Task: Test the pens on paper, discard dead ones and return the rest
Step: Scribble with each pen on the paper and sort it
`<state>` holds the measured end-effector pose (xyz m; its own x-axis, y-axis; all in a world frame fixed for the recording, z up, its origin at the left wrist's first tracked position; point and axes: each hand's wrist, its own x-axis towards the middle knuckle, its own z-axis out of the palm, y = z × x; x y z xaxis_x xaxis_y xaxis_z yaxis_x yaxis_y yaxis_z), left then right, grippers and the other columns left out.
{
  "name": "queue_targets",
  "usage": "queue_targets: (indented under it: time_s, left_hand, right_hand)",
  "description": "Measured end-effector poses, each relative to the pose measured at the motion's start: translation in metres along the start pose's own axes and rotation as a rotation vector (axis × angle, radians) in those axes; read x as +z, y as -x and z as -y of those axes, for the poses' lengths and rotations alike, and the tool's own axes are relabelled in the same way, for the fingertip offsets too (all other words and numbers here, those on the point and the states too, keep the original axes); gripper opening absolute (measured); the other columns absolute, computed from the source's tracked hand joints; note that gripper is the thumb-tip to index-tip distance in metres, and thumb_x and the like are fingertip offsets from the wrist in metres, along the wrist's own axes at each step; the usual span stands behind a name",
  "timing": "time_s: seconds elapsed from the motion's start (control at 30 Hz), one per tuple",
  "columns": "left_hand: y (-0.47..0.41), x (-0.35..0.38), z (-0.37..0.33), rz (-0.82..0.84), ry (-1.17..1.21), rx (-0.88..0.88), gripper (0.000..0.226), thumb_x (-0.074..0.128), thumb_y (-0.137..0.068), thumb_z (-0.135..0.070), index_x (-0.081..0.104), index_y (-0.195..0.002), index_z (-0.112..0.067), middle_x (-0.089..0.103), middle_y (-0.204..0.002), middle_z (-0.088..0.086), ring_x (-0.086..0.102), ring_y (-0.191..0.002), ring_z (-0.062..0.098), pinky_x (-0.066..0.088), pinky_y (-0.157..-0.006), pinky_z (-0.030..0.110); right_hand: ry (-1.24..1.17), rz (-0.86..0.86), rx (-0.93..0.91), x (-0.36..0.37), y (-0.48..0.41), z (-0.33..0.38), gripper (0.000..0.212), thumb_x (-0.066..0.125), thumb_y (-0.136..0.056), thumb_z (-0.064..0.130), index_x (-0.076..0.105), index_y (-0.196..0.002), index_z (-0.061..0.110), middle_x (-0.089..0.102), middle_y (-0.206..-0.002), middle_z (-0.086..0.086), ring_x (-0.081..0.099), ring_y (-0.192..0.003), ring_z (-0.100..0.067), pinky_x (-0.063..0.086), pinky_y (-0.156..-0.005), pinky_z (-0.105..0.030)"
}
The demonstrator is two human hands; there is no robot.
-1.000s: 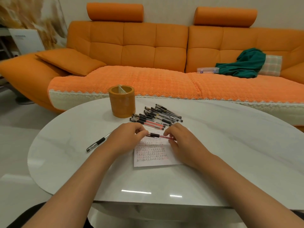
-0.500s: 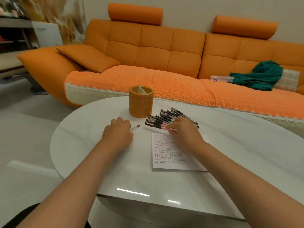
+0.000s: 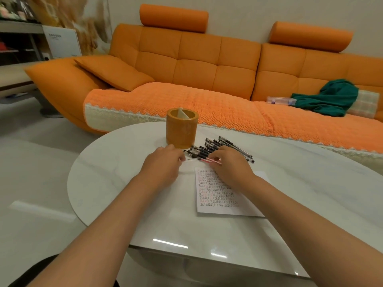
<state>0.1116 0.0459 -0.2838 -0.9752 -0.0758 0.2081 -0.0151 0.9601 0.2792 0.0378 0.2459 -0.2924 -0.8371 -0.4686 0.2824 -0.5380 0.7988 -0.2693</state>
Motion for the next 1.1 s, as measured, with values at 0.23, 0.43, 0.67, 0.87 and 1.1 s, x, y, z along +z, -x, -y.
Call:
queue_targets:
  time_s: [0.23,0.43,0.67,0.87,1.1]
  left_hand:
    - [-0.001,0.009,-0.031,-0.029,0.163,0.204,0.022,0.051,-0.103,-0.028,0.065,-0.120,-0.029,0.052,-0.107,-0.012,0.050,-0.099,0.007,0.043,-0.077,0.023]
    - [0.004,0.017,-0.057,0.034,0.209,0.318,0.023,0.060,-0.099,-0.032,0.062,-0.121,-0.032,0.058,-0.111,-0.014,0.053,-0.097,0.004,0.051,-0.082,0.025]
    - [0.004,0.019,-0.063,0.119,0.115,0.237,0.026,0.062,-0.097,-0.030,0.060,-0.123,-0.036,0.060,-0.115,-0.017,0.055,-0.099,0.004,0.053,-0.085,0.024]
    - [0.005,0.021,-0.068,0.107,0.055,0.252,0.017,0.061,-0.098,-0.033,0.065,-0.114,-0.034,0.062,-0.112,-0.016,0.053,-0.095,0.004,0.045,-0.077,0.020]
    - [0.009,0.034,-0.087,0.095,0.192,0.318,0.015,0.061,-0.097,-0.036,0.064,-0.111,-0.037,0.058,-0.100,-0.022,0.052,-0.088,0.000,0.044,-0.074,0.018]
  right_hand:
    - [-0.177,0.005,-0.067,-0.014,0.040,-0.003,0.037,0.053,-0.099,0.024,0.057,-0.136,0.029,0.057,-0.115,0.013,0.056,-0.093,-0.005,0.046,-0.087,-0.026]
    - [-0.131,-0.025,-0.034,-0.024,0.066,-0.030,0.024,0.055,-0.101,0.031,0.070,-0.119,0.026,0.065,-0.102,0.015,0.047,-0.083,0.001,0.035,-0.075,-0.015]
    - [-0.135,-0.045,0.060,-0.029,0.084,-0.064,0.021,0.057,-0.099,0.026,0.072,-0.114,0.027,0.069,-0.107,0.013,0.050,-0.083,-0.001,0.038,-0.077,-0.020]
    - [-0.051,-0.036,0.034,-0.030,0.083,-0.067,0.024,0.053,-0.099,0.026,0.069,-0.116,0.029,0.069,-0.111,0.013,0.051,-0.098,-0.009,0.036,-0.084,-0.024]
    - [0.075,-0.061,-0.142,-0.034,0.088,-0.053,0.027,0.050,-0.099,0.042,0.063,-0.122,0.036,0.066,-0.106,0.015,0.055,-0.102,-0.012,0.036,-0.093,-0.033]
